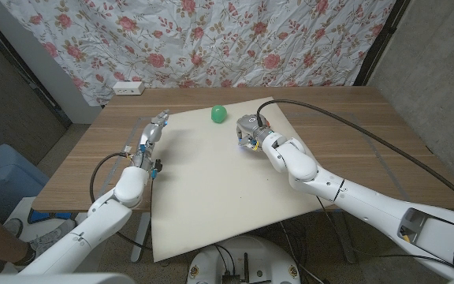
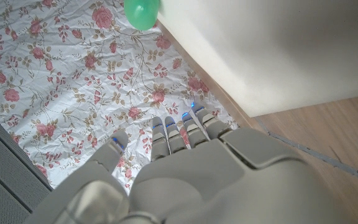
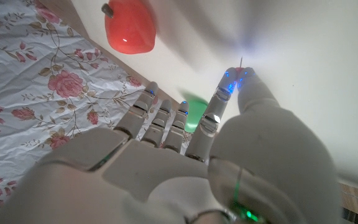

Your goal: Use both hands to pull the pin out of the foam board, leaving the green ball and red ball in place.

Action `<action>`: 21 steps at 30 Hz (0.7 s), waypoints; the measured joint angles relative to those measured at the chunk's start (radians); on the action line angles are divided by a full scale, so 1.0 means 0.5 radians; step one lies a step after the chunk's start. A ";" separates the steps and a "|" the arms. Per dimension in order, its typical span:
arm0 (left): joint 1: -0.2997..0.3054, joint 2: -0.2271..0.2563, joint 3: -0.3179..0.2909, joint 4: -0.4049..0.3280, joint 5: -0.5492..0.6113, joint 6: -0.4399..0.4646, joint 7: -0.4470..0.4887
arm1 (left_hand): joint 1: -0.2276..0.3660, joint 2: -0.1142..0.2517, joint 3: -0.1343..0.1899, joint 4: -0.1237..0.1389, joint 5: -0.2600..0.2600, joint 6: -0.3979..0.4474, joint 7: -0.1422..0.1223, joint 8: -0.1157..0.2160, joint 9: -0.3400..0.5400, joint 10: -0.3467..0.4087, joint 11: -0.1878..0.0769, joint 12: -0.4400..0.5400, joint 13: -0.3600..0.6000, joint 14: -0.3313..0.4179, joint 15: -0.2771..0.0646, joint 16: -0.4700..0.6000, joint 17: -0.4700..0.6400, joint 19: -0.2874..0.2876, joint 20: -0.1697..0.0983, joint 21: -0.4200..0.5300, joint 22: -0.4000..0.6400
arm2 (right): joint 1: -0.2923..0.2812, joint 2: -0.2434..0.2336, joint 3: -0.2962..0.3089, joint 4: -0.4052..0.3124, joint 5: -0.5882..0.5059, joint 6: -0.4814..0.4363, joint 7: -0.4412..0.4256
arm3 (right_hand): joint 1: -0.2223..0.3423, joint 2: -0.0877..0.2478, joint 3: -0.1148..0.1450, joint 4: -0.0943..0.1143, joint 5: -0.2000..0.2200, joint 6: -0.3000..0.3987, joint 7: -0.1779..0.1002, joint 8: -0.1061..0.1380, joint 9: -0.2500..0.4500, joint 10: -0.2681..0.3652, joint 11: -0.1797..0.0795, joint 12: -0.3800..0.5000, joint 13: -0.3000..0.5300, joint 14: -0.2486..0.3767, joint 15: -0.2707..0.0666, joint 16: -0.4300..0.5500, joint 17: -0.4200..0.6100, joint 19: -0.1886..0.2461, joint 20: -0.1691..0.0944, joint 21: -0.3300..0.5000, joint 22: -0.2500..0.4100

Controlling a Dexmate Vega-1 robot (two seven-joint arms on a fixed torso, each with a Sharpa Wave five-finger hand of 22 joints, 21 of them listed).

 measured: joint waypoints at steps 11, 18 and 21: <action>-0.040 -0.037 0.009 0.072 -0.085 -0.030 -0.048 | 0.000 0.000 0.006 0.006 0.000 0.000 0.000 0.000 0.000 0.000 0.000 0.000 0.000 -0.002 -0.002 0.000 0.000 0.000 0.000 0.000 0.000 | 0.025 0.035 -0.030 0.061 -0.052 -0.019 0.044 | 0.000 0.000 0.000 0.000 0.000 0.000 0.000 0.000 0.000 0.007 -0.022 0.000 0.000 0.000 0.000 0.000 0.000 0.000 0.000 0.000 0.000; -0.076 -0.054 0.028 0.122 -0.112 -0.052 -0.072 | 0.000 0.000 0.006 0.006 0.000 0.005 0.005 0.000 0.000 0.000 0.000 0.000 0.000 -0.002 -0.002 0.000 0.000 0.000 0.000 0.000 0.000 | 0.035 0.054 -0.043 0.087 -0.068 -0.034 0.065 | 0.000 0.000 -0.005 -0.006 0.000 -0.008 -0.008 -0.013 -0.001 0.007 -0.022 0.000 0.000 0.000 0.000 0.000 0.000 0.000 0.000 0.000 0.000; -0.087 -0.059 0.035 0.135 -0.123 -0.063 -0.086 | 0.000 0.000 0.006 0.006 0.000 0.011 0.011 0.000 0.000 0.000 0.000 0.000 0.000 -0.002 -0.002 0.000 0.000 0.000 0.000 0.000 0.000 | 0.040 0.066 -0.048 0.099 -0.069 -0.040 0.071 | 0.000 0.000 -0.005 -0.006 0.000 -0.034 -0.011 -0.017 -0.001 0.006 -0.021 0.000 0.000 0.000 0.000 0.000 0.000 -0.008 0.008 0.000 0.000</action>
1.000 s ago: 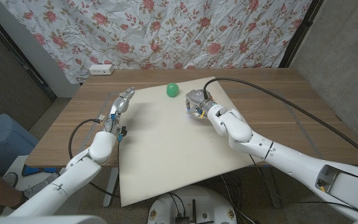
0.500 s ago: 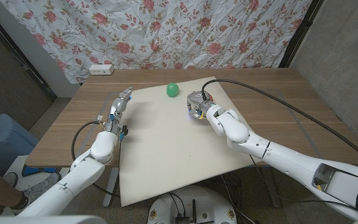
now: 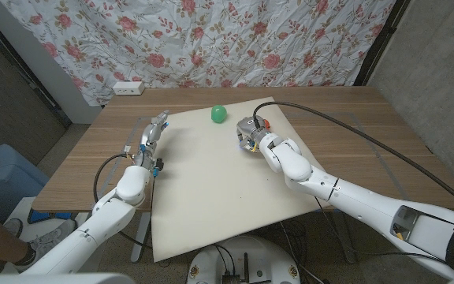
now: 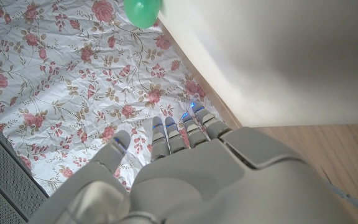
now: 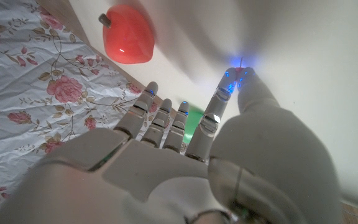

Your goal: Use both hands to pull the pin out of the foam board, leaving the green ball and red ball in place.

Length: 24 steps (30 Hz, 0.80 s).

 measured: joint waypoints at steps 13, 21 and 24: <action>-0.044 -0.009 0.027 0.041 -0.014 -0.008 -0.022 | 0.000 0.000 0.008 -0.008 0.000 0.000 0.000 0.000 0.000 0.000 0.000 0.000 0.000 0.000 0.000 0.000 0.000 0.000 0.000 0.000 0.000 | 0.017 0.033 -0.010 0.028 0.042 -0.020 0.019 | -0.016 -0.015 -0.021 0.012 0.001 -0.128 0.008 -0.053 0.015 -0.032 0.032 -0.015 0.000 0.000 0.000 0.000 0.011 -0.010 0.010 0.000 0.000; -0.061 -0.011 0.036 0.056 -0.016 -0.011 -0.036 | 0.000 0.000 0.008 -0.008 0.000 0.000 0.000 0.000 0.000 0.000 0.000 0.000 0.000 0.000 0.000 0.000 0.000 0.000 0.000 0.000 0.000 | 0.028 0.045 -0.011 0.036 0.072 -0.022 0.020 | -0.061 -0.060 -0.055 0.028 0.010 -0.276 0.012 -0.106 0.014 -0.068 0.068 -0.023 0.000 -0.011 0.033 -0.001 0.005 -0.028 0.028 0.000 0.000; -0.085 -0.013 0.048 0.073 -0.017 -0.011 -0.042 | 0.000 0.000 0.008 -0.008 0.000 0.000 0.000 0.000 0.000 0.000 0.000 0.000 0.000 0.000 0.000 0.000 0.000 0.000 0.000 0.000 0.000 | 0.031 0.046 -0.011 0.037 0.109 -0.028 0.020 | -0.084 -0.084 -0.069 0.025 0.018 -0.323 0.009 -0.129 0.005 -0.090 0.090 -0.023 0.000 -0.025 0.047 -0.014 0.004 -0.035 0.035 0.000 0.000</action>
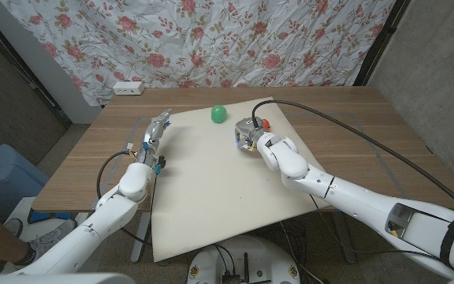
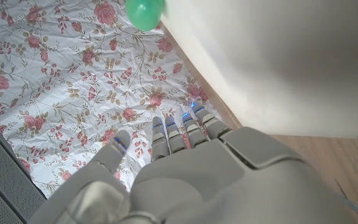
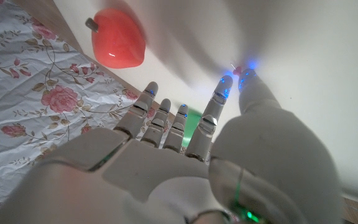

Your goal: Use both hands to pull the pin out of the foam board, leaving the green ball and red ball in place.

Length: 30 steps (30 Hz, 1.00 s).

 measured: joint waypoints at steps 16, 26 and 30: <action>-0.076 -0.016 0.035 0.069 -0.010 -0.003 -0.038 | 0.000 0.000 0.000 0.000 0.000 0.000 0.000 0.000 0.000 0.000 0.000 0.000 0.000 0.000 0.000 0.000 0.000 0.000 0.000 0.000 0.000 | 0.014 -0.005 0.016 -0.017 0.122 -0.026 0.000 | -0.169 -0.100 -0.080 0.042 0.057 -0.281 0.054 -0.138 -0.019 -0.165 0.050 -0.022 0.000 -0.087 0.086 -0.064 0.000 -0.068 0.039 -0.008 0.011; -0.112 -0.029 0.050 0.109 -0.019 -0.015 -0.050 | 0.000 0.000 0.008 -0.008 0.000 0.000 0.000 0.000 0.000 0.000 0.000 0.000 0.000 0.000 0.000 0.000 0.000 0.000 0.000 0.000 0.000 | 0.027 -0.025 0.036 -0.041 0.209 -0.030 0.001 | -0.251 -0.124 -0.122 0.067 0.093 -0.408 0.091 -0.200 -0.024 -0.231 0.079 -0.022 0.010 -0.126 0.125 -0.087 0.000 -0.107 0.064 -0.008 0.011; -0.125 -0.034 0.054 0.127 -0.021 -0.019 -0.052 | 0.000 0.000 0.008 -0.008 0.000 0.000 0.000 0.000 0.000 0.000 0.000 0.000 0.000 0.000 0.000 0.000 0.000 0.000 0.000 0.000 0.000 | 0.032 -0.032 0.042 -0.045 0.246 -0.023 0.002 | -0.323 -0.132 -0.139 0.084 0.110 -0.496 0.111 -0.250 -0.037 -0.271 0.099 -0.022 0.010 -0.151 0.150 -0.095 0.001 -0.126 0.082 -0.016 0.011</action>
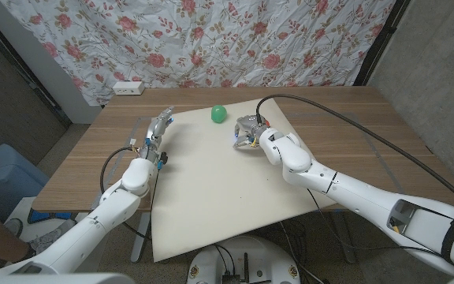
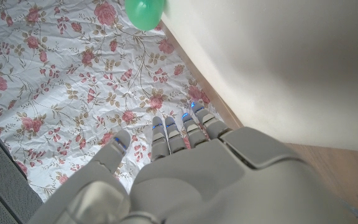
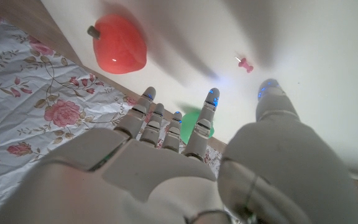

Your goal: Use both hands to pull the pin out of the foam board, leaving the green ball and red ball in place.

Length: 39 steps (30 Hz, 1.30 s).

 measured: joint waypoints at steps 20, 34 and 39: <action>-0.059 -0.024 0.013 0.071 -0.040 -0.040 -0.035 | 0.000 0.000 0.008 -0.008 0.000 -0.037 0.007 -0.009 0.000 -0.011 0.011 0.000 0.000 -0.029 0.007 0.000 0.000 -0.008 -0.007 -0.016 0.000 | -0.043 -0.098 0.114 -0.048 0.317 0.176 -0.192 | -0.238 -0.008 -0.087 0.071 0.082 -0.399 0.053 -0.225 -0.019 -0.061 0.046 0.009 0.000 -0.050 0.050 -0.037 0.005 -0.099 0.042 0.000 0.000; -0.087 -0.038 0.015 0.107 -0.059 -0.074 -0.060 | 0.000 0.000 0.016 -0.016 0.000 -0.051 0.014 -0.009 0.000 -0.022 0.022 0.000 0.000 -0.050 0.007 0.000 0.000 -0.029 -0.007 -0.015 0.000 | -0.161 -0.203 0.257 -0.084 0.583 0.376 -0.458 | -0.310 0.017 -0.112 0.096 0.090 -0.509 0.032 -0.291 -0.028 -0.060 0.046 0.016 0.000 -0.075 0.046 -0.054 0.005 -0.106 0.006 0.000 -0.006; -0.100 -0.053 0.016 0.128 -0.056 -0.094 -0.059 | 0.000 0.000 0.016 -0.016 0.000 -0.051 0.014 -0.009 0.000 -0.022 0.022 0.000 0.000 -0.050 0.007 0.000 0.000 -0.029 -0.007 -0.015 0.000 | -0.190 -0.224 0.298 -0.088 0.669 0.425 -0.537 | -0.332 0.040 -0.106 0.102 0.090 -0.568 0.032 -0.319 -0.028 -0.060 0.046 0.016 -0.003 -0.082 0.038 -0.054 0.005 -0.077 -0.022 0.012 -0.006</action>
